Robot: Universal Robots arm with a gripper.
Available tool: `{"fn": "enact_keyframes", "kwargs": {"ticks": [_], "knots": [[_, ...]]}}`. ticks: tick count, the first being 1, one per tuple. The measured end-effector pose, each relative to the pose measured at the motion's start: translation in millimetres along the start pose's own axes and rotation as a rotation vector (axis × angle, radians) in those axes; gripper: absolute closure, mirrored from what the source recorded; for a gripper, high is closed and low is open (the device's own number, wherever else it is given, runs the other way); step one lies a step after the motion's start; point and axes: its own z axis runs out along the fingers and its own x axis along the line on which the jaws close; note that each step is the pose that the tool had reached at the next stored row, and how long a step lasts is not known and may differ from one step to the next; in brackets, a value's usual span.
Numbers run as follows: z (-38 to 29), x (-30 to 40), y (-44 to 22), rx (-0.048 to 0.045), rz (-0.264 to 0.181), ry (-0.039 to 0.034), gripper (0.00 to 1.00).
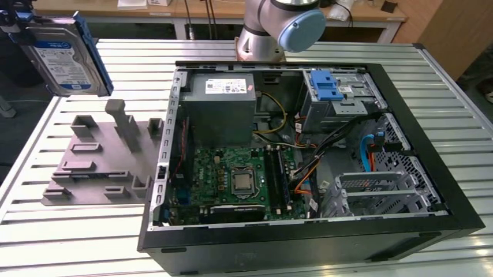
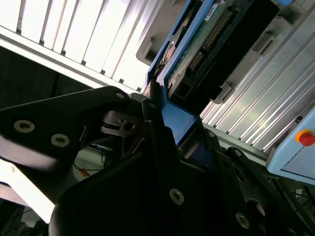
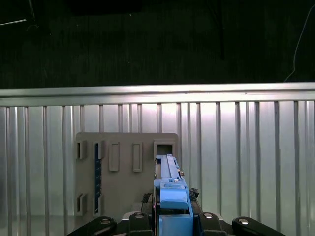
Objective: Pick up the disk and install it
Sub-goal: 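Pick up the disk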
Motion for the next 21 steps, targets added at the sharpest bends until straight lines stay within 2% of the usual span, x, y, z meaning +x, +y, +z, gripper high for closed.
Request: {"fn": "enact_keyframes", "kwargs": {"ticks": [21], "knots": [[-13.3,0.2,-0.1,0.0009,0.000,0.0000,0.64]]}}
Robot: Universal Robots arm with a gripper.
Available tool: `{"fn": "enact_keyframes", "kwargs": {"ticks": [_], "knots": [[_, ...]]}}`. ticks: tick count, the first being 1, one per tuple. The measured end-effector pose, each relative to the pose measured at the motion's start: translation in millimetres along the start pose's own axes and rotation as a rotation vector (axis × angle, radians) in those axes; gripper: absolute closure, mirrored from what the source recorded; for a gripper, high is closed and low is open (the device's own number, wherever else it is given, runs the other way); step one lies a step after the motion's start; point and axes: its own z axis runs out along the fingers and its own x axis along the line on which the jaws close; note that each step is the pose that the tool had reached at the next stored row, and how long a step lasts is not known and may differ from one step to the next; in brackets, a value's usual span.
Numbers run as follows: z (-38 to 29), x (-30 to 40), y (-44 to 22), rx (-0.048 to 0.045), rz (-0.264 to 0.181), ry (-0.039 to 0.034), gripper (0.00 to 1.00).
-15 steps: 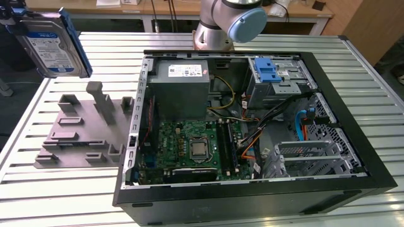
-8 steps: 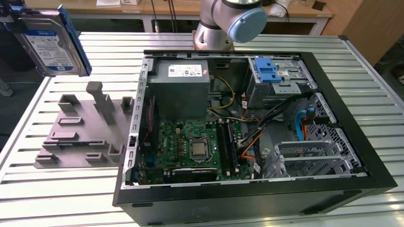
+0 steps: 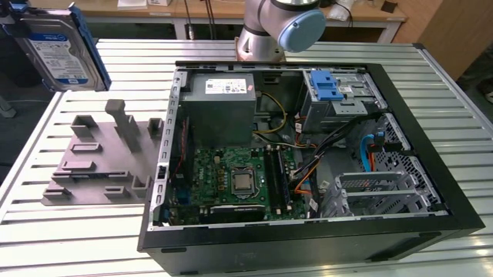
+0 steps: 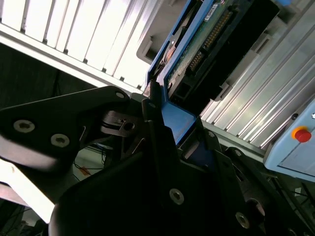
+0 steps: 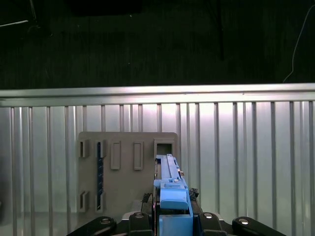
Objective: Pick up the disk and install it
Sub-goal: 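Pick up the disk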
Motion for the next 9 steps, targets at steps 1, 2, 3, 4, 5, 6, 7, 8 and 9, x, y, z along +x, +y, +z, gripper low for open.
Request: {"fn": "enact_keyframes", "kwargs": {"ticks": [1,2,3,4,5,6,7,8,9], "knots": [[-0.6,0.0,0.0,0.0001,0.000,0.0000,0.64],[-1.2,0.0,0.0,0.0001,0.000,0.0000,0.64],[-1.9,0.0,0.0,0.0001,0.000,0.0000,0.64],[-2.8,0.0,0.0,0.0002,0.000,0.0000,0.64],[-3.3,0.0,0.0,0.0004,0.000,0.0000,0.64],[-3.9,0.1,-0.1,0.0004,0.000,0.0000,0.64],[-4.5,0.1,-0.1,0.0004,0.000,0.0000,0.64],[-6.1,0.1,-0.1,0.0006,0.000,0.0000,0.64],[-6.7,0.1,-0.1,0.0007,0.000,0.0000,0.64]]}}
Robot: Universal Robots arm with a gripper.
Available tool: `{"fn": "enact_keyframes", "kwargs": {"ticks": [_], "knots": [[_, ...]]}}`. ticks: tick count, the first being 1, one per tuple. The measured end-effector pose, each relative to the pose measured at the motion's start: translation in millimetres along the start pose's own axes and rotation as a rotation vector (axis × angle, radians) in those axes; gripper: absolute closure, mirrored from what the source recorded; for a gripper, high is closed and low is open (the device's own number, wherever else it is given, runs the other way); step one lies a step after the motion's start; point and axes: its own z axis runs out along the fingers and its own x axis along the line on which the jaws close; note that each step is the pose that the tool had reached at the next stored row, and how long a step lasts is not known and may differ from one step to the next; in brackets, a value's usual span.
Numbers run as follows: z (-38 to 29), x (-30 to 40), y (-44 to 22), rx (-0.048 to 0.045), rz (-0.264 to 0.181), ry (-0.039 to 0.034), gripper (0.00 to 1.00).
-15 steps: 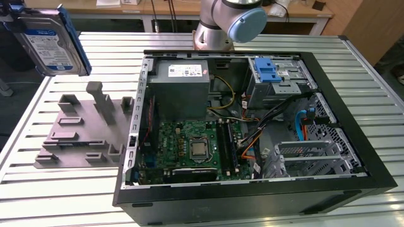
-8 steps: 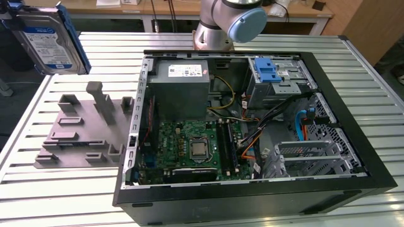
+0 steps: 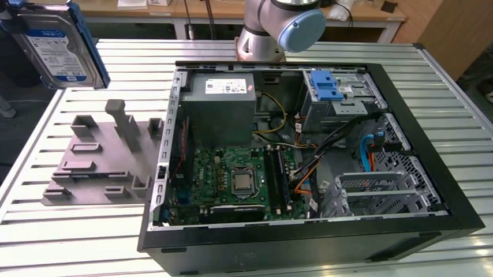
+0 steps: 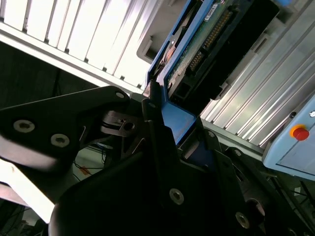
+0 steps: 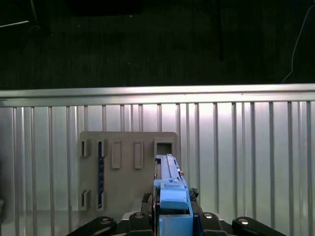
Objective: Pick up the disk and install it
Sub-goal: 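Pick up the disk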
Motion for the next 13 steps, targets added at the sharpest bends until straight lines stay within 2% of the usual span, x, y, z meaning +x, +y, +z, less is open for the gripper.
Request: {"fn": "enact_keyframes", "kwargs": {"ticks": [13], "knots": [[-7.9,0.1,-0.1,0.0008,0.000,0.0000,0.64]]}}
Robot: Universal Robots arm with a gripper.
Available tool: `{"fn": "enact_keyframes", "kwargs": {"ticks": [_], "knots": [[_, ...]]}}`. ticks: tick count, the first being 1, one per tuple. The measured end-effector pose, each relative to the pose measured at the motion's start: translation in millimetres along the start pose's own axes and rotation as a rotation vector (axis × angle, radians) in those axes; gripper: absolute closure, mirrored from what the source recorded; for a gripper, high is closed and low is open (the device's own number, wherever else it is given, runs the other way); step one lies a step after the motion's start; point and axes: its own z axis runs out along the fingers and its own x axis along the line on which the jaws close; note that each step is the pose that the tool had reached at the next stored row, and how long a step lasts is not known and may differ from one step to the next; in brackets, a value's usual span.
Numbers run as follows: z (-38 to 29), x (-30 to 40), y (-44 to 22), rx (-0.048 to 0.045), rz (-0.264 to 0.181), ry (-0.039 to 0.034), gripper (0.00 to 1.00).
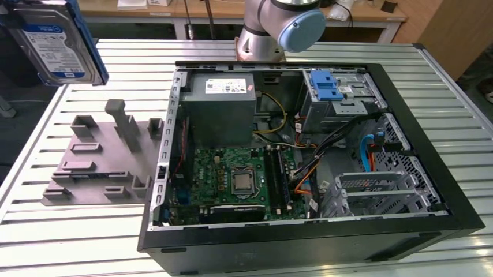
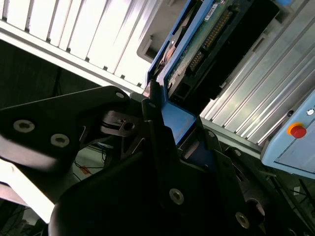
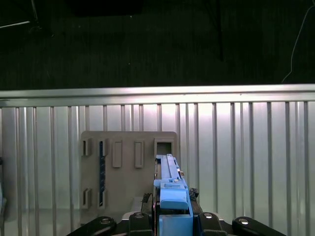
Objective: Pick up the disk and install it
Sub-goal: 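Pick up the disk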
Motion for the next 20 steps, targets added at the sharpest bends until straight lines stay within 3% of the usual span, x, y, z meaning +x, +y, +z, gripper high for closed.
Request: {"fn": "enact_keyframes", "kwargs": {"ticks": [7,20], "knots": [[-5.6,0.1,0.0,0.0014,0.000,0.0000,0.64],[-15.2,0.3,0.2,0.0146,0.000,-0.0005,0.64]]}}
